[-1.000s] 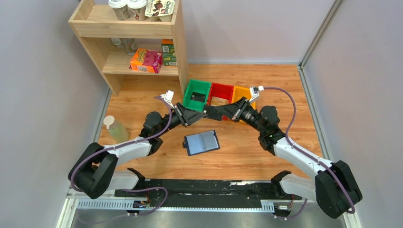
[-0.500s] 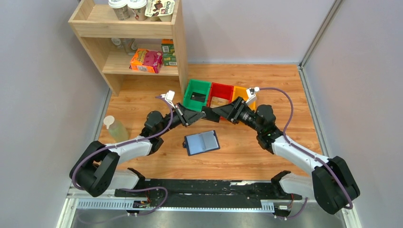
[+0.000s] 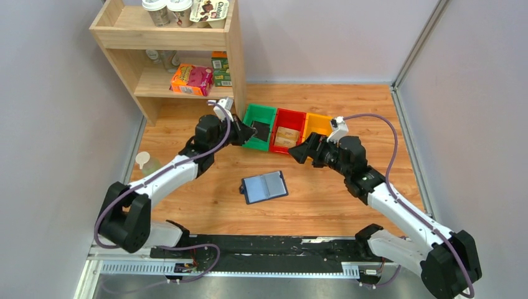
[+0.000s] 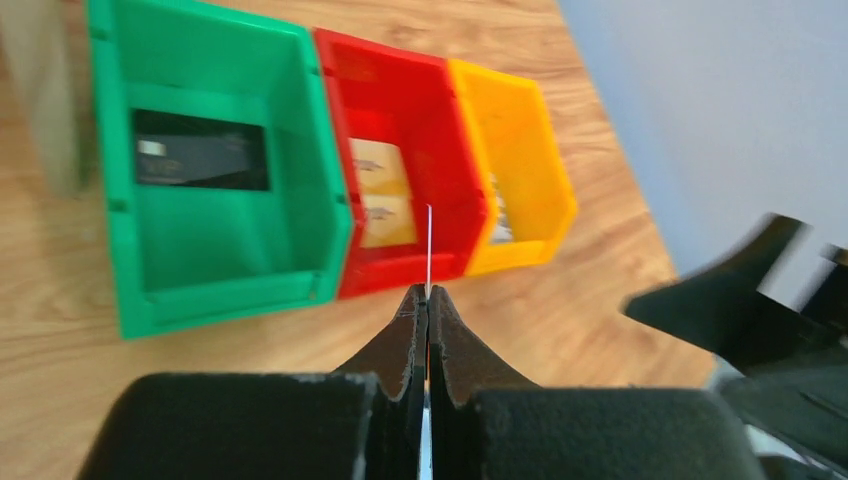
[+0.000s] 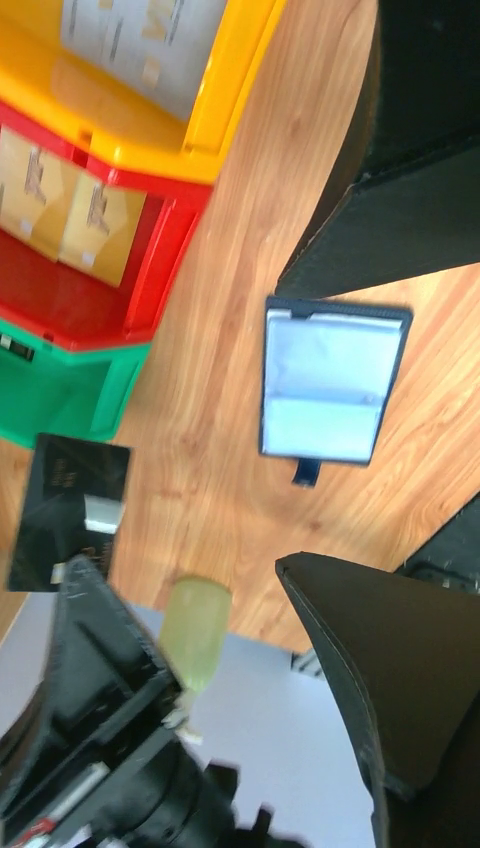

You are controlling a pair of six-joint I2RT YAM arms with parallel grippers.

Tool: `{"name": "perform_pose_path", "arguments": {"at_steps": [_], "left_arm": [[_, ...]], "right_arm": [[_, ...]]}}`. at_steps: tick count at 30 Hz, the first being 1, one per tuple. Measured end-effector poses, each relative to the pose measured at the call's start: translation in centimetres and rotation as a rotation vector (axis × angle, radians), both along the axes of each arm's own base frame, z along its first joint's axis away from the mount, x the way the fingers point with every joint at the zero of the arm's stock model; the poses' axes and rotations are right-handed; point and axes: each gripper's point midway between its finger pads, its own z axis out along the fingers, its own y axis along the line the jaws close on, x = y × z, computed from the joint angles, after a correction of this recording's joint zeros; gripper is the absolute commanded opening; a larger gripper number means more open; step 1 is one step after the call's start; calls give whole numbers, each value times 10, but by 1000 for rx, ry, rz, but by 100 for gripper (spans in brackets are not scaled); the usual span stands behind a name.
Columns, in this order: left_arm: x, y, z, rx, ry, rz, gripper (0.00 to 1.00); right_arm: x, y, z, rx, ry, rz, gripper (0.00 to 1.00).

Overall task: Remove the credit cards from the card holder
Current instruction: Place the credit card in the storage box.

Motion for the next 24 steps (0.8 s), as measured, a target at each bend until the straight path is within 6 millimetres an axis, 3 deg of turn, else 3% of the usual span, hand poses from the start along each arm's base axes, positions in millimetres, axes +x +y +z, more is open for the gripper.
{"name": "perform_pose_path", "arguments": {"at_steps": [5,13,20,24], "left_arm": [[41,8,-29,174,40,61,0],[86,16,-90,349,163,125,0],[99,7,-119,375,205,96,3],[100,-3,-130,347,219,64,11]], "right_arm": [[-7,-19,-13,-112,3,-30,100],[-18,-35,-15,-189,-24,-43,100],[-24,-43,-10,-213,-58,-47,100],[-26,-45,-14,-230,-53,-43,100]]}}
